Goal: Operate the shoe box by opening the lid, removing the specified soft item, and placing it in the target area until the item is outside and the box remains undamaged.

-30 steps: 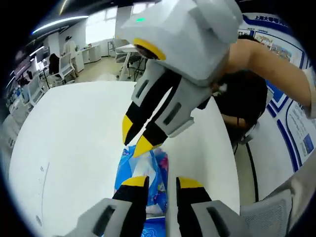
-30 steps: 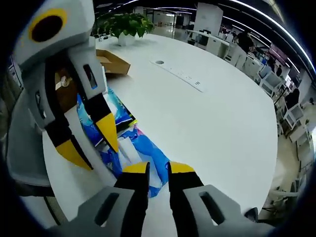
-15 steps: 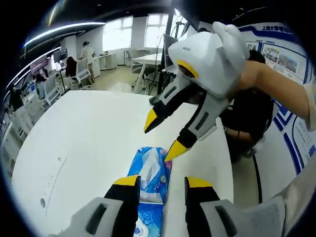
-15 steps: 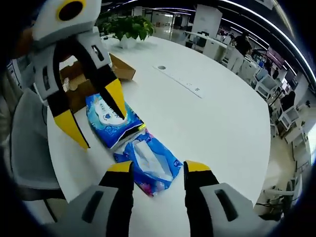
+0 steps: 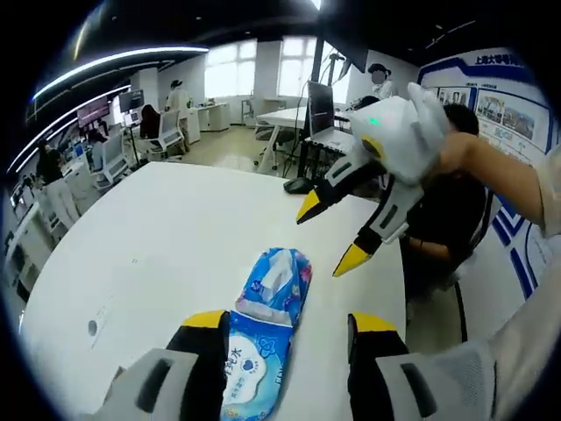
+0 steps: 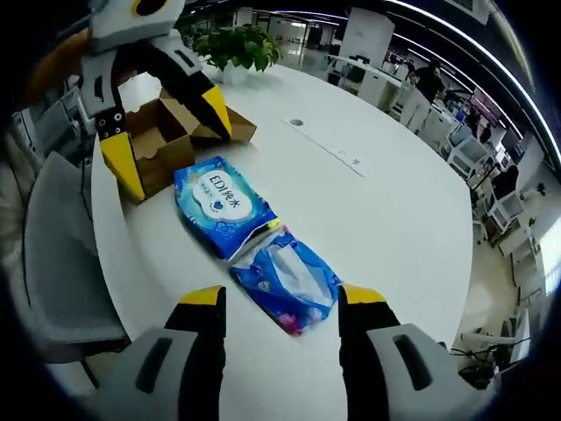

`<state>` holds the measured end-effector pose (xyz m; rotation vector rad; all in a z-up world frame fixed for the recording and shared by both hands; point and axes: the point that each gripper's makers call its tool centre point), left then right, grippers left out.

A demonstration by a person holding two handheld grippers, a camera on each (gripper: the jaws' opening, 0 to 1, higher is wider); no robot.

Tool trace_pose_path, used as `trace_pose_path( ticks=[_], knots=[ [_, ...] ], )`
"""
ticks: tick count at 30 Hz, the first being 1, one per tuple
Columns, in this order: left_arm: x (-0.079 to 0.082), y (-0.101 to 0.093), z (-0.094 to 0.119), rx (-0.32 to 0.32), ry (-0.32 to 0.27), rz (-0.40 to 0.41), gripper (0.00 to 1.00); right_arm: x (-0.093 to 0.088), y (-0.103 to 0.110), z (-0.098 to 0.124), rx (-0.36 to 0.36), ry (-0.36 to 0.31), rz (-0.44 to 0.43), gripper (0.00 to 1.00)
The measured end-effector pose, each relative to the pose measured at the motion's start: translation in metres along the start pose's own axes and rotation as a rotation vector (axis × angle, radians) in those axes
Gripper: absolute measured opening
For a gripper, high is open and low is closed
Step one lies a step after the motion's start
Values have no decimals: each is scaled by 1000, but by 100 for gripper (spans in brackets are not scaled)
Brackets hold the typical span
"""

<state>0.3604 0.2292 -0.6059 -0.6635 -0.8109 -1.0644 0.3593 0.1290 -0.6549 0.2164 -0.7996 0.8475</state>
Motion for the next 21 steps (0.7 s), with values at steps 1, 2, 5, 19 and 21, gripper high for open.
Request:
trace_pose_path(
  ticks=[1, 2, 5, 19, 21],
  knots=[
    [-2, 2, 8, 9, -5, 0, 57, 1, 2, 1, 1, 0, -2, 51],
    [-3, 3, 13, 14, -8, 1, 58, 4, 5, 3, -2, -1, 0, 51],
    [-11, 11, 32, 41, -13, 11, 61, 13, 10, 7, -13, -19, 10, 52],
    [-43, 34, 113, 139, -41, 38, 69, 41, 56, 8, 57, -43, 28, 54],
    [-50, 37, 125, 154, -40, 48, 69, 46, 68, 7, 96, -40, 43, 54]
  ],
)
Point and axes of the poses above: the point that each gripper's makers call its tool centre point, and the gripper's own axes: z roughly backward along the fingers, y roughly to its left, x roughly out of its top, and after that the axes turned 9 degrees about -y, right-handed
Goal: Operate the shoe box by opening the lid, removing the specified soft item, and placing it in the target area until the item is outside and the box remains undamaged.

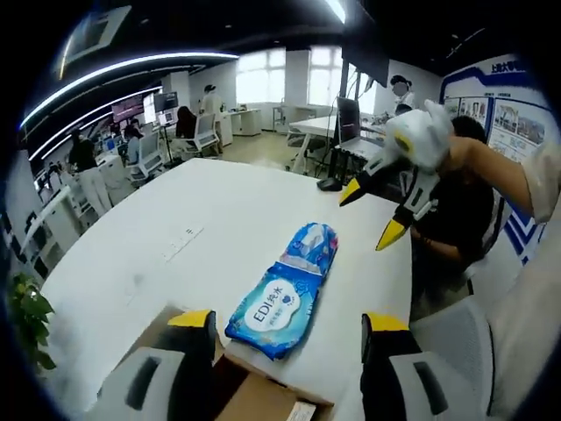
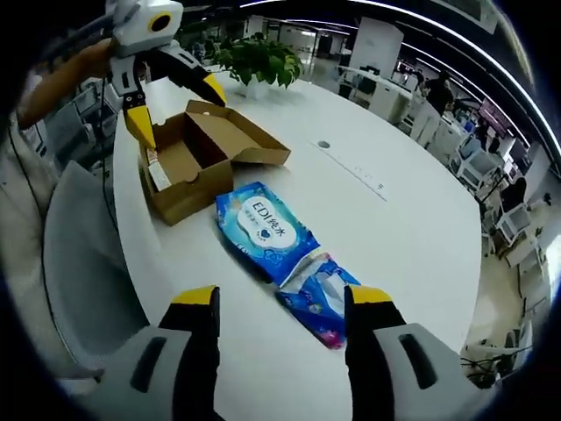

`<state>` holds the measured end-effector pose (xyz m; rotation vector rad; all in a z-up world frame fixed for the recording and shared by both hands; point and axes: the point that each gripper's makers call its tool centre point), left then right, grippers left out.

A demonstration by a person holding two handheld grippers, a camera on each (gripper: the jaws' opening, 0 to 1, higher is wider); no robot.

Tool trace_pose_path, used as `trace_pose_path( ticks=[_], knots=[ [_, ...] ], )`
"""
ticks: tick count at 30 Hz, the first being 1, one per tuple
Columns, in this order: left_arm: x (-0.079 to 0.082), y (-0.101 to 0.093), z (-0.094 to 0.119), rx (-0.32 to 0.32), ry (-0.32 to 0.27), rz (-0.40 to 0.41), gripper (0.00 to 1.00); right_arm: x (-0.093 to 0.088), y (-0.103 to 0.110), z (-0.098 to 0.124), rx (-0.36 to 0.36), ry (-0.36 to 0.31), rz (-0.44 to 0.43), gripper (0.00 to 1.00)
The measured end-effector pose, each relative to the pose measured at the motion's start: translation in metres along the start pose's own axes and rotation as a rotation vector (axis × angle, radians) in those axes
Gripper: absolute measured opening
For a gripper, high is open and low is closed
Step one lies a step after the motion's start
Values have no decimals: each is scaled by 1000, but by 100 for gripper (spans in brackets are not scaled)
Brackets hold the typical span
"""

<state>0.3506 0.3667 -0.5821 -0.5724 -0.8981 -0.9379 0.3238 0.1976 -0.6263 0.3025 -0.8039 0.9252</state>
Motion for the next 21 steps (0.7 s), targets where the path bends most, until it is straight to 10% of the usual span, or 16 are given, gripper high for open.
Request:
trace_pose_path(
  ticks=[21],
  knots=[
    [-82, 58, 117, 244, -17, 153, 71, 56, 60, -50, 196, -22, 159, 53]
  ],
)
Point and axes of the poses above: the point that each gripper's makers call its tool centre point, and the gripper's own axes: z roughly backward along the fingers, y roughly to its left, x roughly out of its top, and after that the axes turned 9 degrees about -y, right-handed
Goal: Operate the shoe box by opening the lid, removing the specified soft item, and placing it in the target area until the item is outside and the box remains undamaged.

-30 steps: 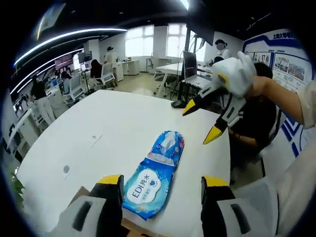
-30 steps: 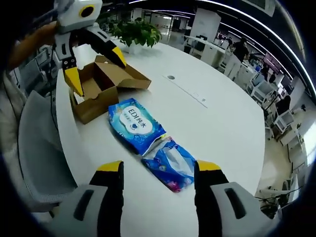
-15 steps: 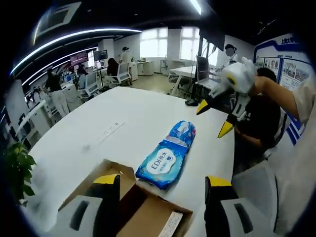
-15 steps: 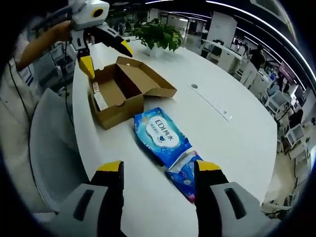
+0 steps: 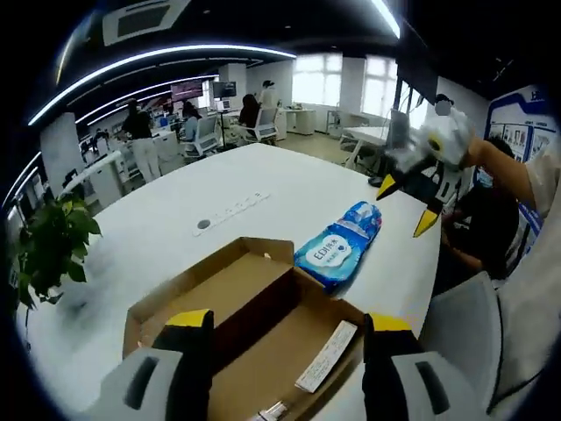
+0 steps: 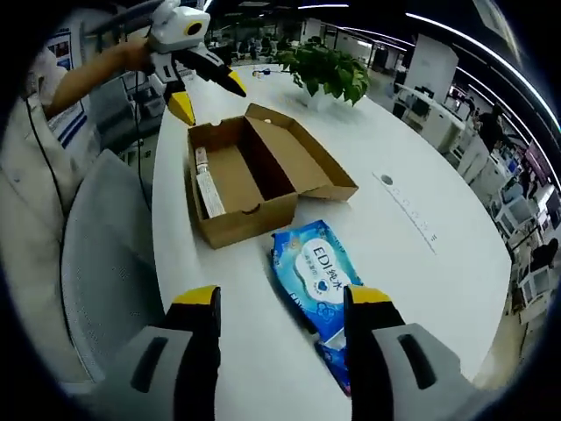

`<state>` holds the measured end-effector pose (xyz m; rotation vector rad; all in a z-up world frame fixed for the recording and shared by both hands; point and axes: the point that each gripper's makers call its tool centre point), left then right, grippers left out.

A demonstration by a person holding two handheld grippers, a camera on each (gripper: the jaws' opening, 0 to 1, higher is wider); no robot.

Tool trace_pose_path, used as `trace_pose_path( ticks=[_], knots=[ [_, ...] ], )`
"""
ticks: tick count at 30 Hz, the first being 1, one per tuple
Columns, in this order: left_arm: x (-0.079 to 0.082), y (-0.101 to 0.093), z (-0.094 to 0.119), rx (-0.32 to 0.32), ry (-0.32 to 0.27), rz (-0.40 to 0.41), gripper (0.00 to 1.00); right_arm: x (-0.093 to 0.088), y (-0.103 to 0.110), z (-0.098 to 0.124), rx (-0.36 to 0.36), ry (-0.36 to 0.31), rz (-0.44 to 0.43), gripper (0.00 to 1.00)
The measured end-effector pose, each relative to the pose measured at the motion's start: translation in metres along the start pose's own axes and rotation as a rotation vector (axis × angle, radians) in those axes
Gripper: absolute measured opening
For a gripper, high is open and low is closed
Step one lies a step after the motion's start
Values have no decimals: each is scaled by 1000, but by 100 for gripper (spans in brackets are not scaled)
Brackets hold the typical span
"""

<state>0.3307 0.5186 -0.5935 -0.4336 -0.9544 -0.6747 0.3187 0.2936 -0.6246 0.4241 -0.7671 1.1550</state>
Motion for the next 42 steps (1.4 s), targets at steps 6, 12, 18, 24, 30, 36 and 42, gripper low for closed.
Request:
trace_pose_path(
  ticks=[6, 12, 18, 24, 30, 36, 42],
  knots=[
    [-29, 21, 24, 73, 9, 59, 68, 14, 9, -23, 51, -15, 29, 54],
    [-61, 41, 45, 142, 30, 104, 57, 22, 20, -47, 108, -9, 82, 52],
    [-89, 54, 57, 193, 62, 138, 53, 28, 31, -66, 168, 4, 130, 51],
    [-117, 71, 67, 274, 91, 204, 49, 31, 42, -86, 221, 30, 168, 49],
    [-141, 85, 75, 357, 103, 322, 36, 32, 49, -103, 256, 54, 203, 48],
    [-157, 90, 76, 398, 117, 381, 29, 34, 56, -118, 283, 70, 212, 46],
    [-168, 94, 72, 439, 123, 465, 22, 32, 62, -135, 301, 89, 218, 45]
  ],
)
Point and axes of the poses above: the point that each gripper's makers call its tool centre point, and the gripper's own axes: z roughly backward along the fingers, y roughly to its left, x roughly out of its top, and after that the axes turned 9 degrees about -y, right-handed
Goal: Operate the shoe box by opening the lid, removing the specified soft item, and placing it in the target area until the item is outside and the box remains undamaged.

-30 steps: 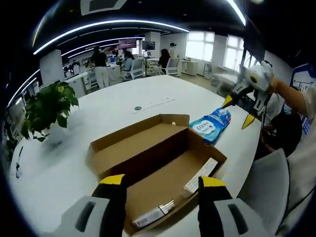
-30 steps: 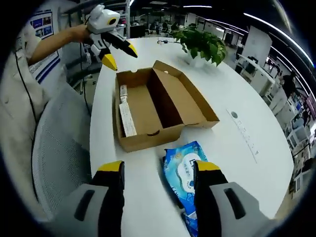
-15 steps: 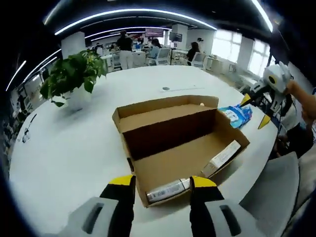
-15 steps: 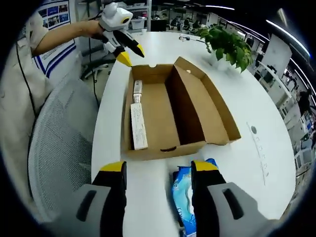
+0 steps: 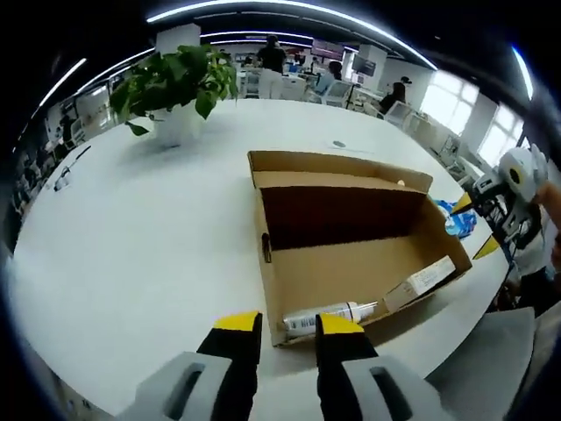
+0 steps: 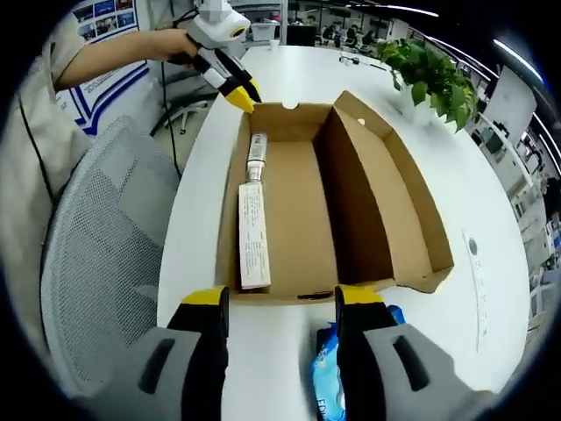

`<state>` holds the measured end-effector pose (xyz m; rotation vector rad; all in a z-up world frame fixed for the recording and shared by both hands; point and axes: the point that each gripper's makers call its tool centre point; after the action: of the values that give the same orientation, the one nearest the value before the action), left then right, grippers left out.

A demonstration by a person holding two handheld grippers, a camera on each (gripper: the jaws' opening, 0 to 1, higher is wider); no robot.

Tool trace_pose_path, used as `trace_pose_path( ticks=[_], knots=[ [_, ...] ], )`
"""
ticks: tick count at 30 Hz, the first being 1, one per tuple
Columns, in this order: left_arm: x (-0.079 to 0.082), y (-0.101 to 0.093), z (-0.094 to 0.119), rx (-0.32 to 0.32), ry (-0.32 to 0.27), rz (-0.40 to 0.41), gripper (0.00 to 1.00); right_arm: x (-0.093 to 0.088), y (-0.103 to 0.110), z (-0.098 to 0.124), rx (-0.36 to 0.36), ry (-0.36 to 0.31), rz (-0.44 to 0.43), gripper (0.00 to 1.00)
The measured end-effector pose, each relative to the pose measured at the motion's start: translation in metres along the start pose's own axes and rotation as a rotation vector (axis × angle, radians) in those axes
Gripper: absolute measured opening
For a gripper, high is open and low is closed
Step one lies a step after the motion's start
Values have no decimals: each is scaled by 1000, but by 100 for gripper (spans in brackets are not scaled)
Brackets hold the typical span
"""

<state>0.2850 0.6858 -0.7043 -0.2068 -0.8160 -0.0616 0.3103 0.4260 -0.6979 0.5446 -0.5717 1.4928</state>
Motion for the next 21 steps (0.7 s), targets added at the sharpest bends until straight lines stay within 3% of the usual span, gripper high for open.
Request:
trace_pose_path(
  ticks=[5, 10, 19, 21],
  knots=[
    [0, 8, -6, 26, -19, 74, 15, 2, 1, -10, 9, 0, -9, 44],
    [-3, 11, -8, 48, -20, 97, 6, 0, 1, -22, 16, 15, -9, 42],
    [-4, 10, -7, 54, -31, 113, 6, -4, 2, -38, 41, 47, 18, 40],
    [-4, 11, -8, 58, -32, 117, 6, -2, 7, -39, 75, 39, 19, 40]
  ],
)
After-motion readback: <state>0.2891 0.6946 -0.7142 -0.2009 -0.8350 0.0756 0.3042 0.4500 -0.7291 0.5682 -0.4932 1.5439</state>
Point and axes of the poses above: the point that each gripper's makers call its tool centre point, and the gripper's own axes: z roughly backward along the fingers, y roughly to its left, x roughly out of its top, and after that the axes turned 9 degrees about -y, right-handed
